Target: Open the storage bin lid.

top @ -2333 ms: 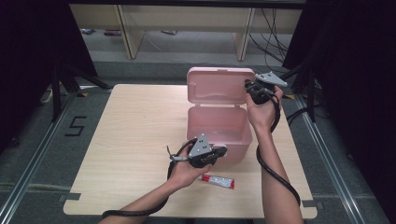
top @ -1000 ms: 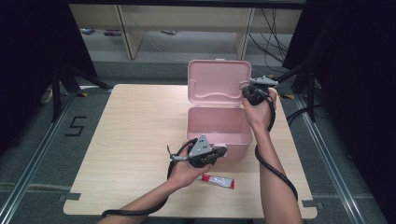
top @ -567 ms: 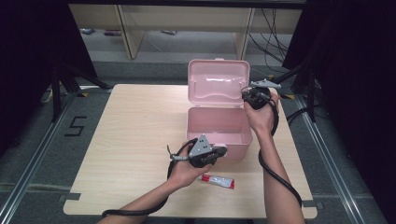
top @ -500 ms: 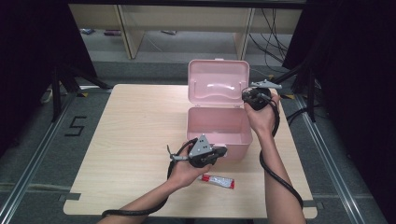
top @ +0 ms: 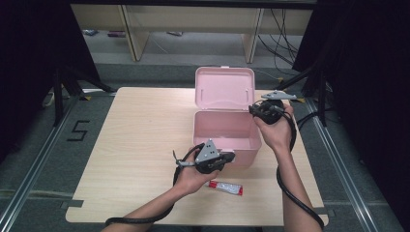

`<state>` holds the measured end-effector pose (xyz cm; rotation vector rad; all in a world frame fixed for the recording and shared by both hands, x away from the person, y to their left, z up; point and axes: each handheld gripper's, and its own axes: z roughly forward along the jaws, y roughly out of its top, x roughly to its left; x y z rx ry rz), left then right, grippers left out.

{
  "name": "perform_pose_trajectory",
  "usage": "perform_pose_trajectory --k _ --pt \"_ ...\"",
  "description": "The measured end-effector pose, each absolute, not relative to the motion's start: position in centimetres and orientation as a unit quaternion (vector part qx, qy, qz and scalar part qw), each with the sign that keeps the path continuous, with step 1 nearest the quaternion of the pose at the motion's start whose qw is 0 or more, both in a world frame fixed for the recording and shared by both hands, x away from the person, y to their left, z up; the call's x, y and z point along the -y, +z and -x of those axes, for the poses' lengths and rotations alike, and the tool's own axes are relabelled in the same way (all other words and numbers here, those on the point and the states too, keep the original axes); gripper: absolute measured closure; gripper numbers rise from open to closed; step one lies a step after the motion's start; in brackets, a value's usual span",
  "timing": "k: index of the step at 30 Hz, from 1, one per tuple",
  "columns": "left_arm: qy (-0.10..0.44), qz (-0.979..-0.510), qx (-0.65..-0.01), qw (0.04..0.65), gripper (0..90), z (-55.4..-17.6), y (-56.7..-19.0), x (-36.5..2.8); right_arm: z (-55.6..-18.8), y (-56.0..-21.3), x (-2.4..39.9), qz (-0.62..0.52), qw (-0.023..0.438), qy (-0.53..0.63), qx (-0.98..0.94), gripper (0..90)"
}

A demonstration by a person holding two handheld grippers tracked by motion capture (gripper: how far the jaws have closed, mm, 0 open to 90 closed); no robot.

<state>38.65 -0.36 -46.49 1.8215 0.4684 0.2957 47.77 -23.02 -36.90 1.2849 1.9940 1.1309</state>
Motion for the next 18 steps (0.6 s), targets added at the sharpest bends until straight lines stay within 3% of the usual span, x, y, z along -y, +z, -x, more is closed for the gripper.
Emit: perform_pose_trajectory --k 18 --pt "0.128 -0.78 -0.202 0.579 89.3 -38.6 -46.4 0.4 -41.3 -37.1 23.8 -0.428 0.234 0.404 -0.774 73.1"
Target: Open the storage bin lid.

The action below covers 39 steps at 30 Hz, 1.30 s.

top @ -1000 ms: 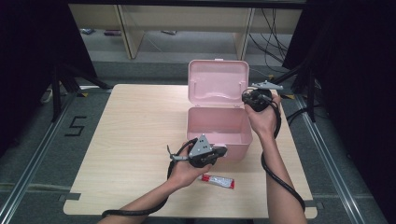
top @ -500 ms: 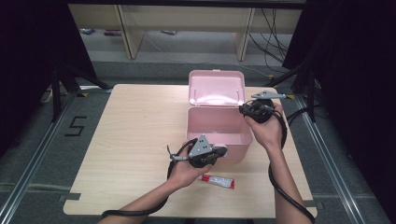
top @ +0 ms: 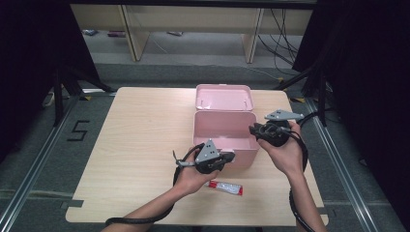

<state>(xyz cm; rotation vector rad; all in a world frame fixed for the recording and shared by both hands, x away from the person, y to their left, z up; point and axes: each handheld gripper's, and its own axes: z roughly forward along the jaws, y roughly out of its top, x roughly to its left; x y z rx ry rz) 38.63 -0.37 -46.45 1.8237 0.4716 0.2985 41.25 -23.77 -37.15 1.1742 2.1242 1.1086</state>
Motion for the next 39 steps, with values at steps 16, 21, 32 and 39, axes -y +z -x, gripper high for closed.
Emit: perform_pose_trajectory --k 16,21,32,39 --pt "0.127 -0.78 -0.191 0.582 84.3 -37.2 -45.2 -0.8 -38.3 -38.3 24.3 -0.423 0.214 0.402 -0.783 70.1" --pt "0.128 -0.782 -0.192 0.579 77.1 -36.6 -44.3 -2.5 -37.4 -38.6 24.0 -0.416 0.196 0.398 -0.793 69.4" --pt "0.133 -0.779 -0.239 0.565 53.8 -37.0 -44.0 -7.7 -35.5 -39.6 24.0 -0.399 0.165 0.383 -0.817 67.7" --pt "0.152 -0.758 -0.278 0.571 49.6 -37.6 -43.4 -10.1 -35.2 -40.1 24.1 -0.389 0.164 0.382 -0.822 66.9"
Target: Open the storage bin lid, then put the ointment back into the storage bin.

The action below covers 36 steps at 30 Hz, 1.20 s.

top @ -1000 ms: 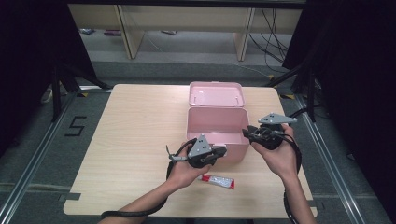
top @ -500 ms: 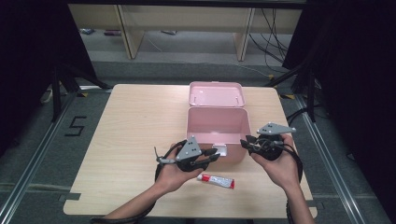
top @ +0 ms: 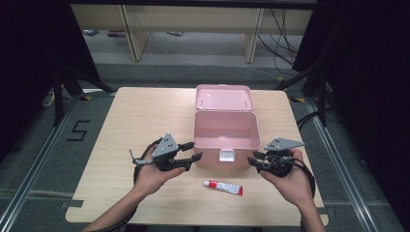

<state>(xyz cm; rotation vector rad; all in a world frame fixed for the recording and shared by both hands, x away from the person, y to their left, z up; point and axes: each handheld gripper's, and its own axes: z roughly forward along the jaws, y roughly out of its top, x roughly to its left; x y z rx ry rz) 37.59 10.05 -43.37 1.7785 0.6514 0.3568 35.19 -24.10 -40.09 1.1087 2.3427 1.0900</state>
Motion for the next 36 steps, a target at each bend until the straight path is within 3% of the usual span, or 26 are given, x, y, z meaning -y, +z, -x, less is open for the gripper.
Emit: perform_pose_trajectory --k 6,17,29,36 --pt "0.154 -0.746 -0.291 0.579 49.0 -37.1 -43.3 -10.7 -34.6 -40.5 24.0 -0.387 0.17 0.382 -0.822 66.8" --pt "0.154 -0.749 -0.298 0.571 48.5 -36.8 -43.9 -11.4 -34.7 -41.7 23.1 -0.353 0.129 0.342 -0.861 66.2" --pt "0.157 -0.741 -0.303 0.578 47.3 -37.5 -43.5 -11.2 -35.4 -42.4 21.6 -0.31 0.118 0.31 -0.891 65.2" --pt "0.159 -0.744 -0.299 0.576 47.0 -37.0 -43.3 -11.9 -35.6 -42.5 20.4 -0.261 0.072 0.253 -0.929 61.4"
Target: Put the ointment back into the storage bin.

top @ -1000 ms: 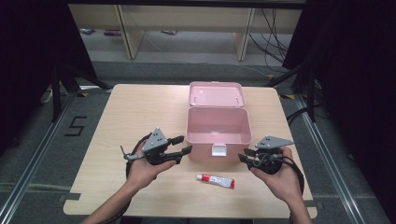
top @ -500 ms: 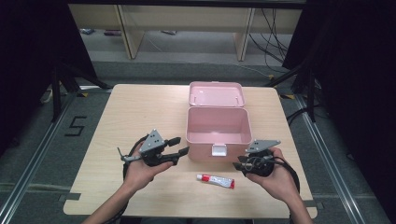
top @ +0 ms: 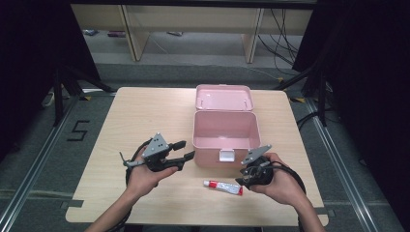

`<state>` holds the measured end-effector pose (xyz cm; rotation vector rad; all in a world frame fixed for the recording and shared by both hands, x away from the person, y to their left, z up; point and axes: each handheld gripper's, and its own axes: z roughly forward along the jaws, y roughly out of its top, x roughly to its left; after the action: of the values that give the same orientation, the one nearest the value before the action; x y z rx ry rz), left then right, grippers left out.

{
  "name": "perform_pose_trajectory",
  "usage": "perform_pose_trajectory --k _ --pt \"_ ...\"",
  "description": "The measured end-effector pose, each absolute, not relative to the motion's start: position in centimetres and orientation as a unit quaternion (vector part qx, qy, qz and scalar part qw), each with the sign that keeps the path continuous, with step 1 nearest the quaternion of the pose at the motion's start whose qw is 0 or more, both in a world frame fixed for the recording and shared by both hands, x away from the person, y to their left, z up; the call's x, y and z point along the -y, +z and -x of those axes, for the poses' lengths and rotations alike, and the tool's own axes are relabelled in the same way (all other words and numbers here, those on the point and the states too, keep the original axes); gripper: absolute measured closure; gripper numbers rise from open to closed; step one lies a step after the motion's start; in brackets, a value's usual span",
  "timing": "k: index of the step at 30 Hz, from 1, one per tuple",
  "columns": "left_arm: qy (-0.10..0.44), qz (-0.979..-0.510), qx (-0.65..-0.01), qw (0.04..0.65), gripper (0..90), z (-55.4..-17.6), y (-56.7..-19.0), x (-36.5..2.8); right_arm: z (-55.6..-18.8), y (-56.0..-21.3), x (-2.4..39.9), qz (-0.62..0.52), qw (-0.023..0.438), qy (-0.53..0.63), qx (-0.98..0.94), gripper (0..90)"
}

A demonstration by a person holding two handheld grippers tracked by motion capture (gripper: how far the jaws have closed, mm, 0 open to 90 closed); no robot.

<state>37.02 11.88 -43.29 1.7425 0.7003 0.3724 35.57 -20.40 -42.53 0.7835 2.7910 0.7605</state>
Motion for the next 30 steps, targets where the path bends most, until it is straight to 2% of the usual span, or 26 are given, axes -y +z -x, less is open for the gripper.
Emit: perform_pose_trajectory --k 18,21,30 --pt "0.159 -0.744 -0.303 0.574 46.8 -37.4 -43.8 -12.3 -36.4 -44.9 15.2 -0.149 0.04 0.134 -0.979 59.3" --pt "0.16 -0.748 -0.306 0.568 46.8 -37.3 -43.8 -12.4 -36.5 -45.3 14.8 -0.144 0.059 0.098 -0.983 58.8" --pt "0.16 -0.748 -0.306 0.567 46.8 -37.4 -43.9 -12.5 -37.0 -46.4 13.5 -0.103 0.066 0.057 -0.991 59.6"
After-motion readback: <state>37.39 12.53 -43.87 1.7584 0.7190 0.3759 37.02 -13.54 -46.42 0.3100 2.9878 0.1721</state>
